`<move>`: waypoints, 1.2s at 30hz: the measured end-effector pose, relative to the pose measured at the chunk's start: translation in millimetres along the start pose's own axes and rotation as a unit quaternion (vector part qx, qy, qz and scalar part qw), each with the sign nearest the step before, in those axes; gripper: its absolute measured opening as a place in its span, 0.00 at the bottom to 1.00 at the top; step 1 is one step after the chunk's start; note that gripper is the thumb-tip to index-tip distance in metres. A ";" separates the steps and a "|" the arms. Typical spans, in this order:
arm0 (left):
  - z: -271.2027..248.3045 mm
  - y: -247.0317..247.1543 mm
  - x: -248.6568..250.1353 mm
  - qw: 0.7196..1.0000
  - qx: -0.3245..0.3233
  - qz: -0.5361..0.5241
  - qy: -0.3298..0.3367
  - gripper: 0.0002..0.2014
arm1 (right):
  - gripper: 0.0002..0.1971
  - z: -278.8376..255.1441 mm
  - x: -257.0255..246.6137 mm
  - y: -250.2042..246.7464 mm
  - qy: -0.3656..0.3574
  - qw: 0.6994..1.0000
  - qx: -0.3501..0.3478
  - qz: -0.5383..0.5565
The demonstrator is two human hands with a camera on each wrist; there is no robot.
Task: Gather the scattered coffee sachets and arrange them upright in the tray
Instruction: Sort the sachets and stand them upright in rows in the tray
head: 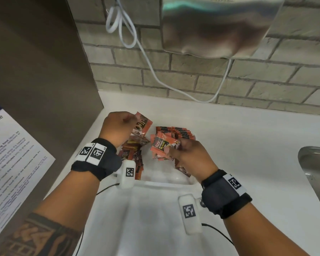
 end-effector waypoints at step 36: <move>0.6 -17.2 -84.8 0.852 -0.216 -0.444 -0.173 0.24 | 0.27 60.1 21.1 128.4 0.189 0.969 -0.074 -0.139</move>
Point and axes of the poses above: each hand's wrist, its own z-axis towards the middle knuckle, its own y-axis out of the palm, x = y × z, the point moved 8 cm from there along z, towards the middle knuckle, and after that the axes turned 11 degrees about -y, right-handed, at the moved point
